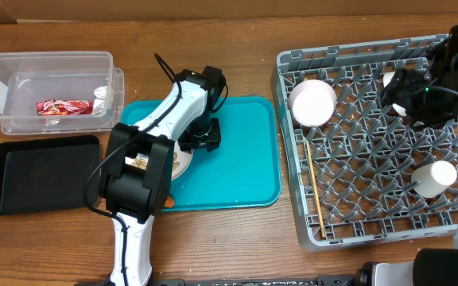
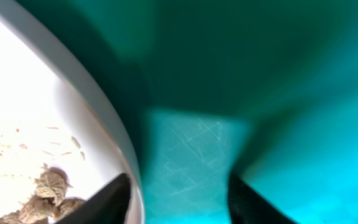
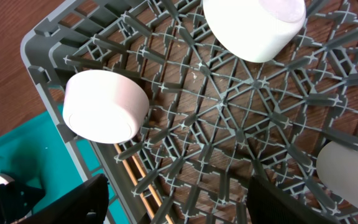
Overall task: Sort waste into correct bins and load items into the dishwasher
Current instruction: 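Grasp the rim of the white plate with the left gripper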
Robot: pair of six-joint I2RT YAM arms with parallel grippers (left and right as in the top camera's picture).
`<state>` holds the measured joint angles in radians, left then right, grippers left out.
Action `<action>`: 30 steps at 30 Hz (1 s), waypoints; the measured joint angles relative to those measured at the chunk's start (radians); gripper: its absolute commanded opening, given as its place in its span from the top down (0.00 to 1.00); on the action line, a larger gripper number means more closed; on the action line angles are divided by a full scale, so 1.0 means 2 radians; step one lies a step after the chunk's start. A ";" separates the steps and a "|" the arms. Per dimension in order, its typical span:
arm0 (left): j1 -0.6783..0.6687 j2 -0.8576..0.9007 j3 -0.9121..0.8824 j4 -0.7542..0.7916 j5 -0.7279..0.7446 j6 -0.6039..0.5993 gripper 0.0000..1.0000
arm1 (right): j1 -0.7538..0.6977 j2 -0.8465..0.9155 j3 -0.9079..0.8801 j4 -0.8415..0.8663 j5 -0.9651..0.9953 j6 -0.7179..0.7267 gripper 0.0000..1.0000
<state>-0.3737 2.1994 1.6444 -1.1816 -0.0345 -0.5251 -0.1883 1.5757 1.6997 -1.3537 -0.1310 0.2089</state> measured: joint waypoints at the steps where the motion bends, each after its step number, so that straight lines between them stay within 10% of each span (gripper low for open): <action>1: 0.000 0.000 0.000 0.000 -0.003 0.000 0.69 | 0.000 0.000 0.000 0.000 0.000 0.000 0.27; 11: 0.000 0.000 0.000 0.000 -0.029 -0.002 0.95 | 0.000 0.000 0.000 0.000 0.000 0.000 0.26; 30: -0.003 0.006 0.033 -0.050 -0.081 0.000 0.96 | 0.000 0.000 0.000 -0.001 0.000 0.000 0.26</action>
<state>-0.3801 2.2105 1.7100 -1.2819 -0.1974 -0.5247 -0.1883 1.5757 1.6997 -1.3548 -0.1314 0.2089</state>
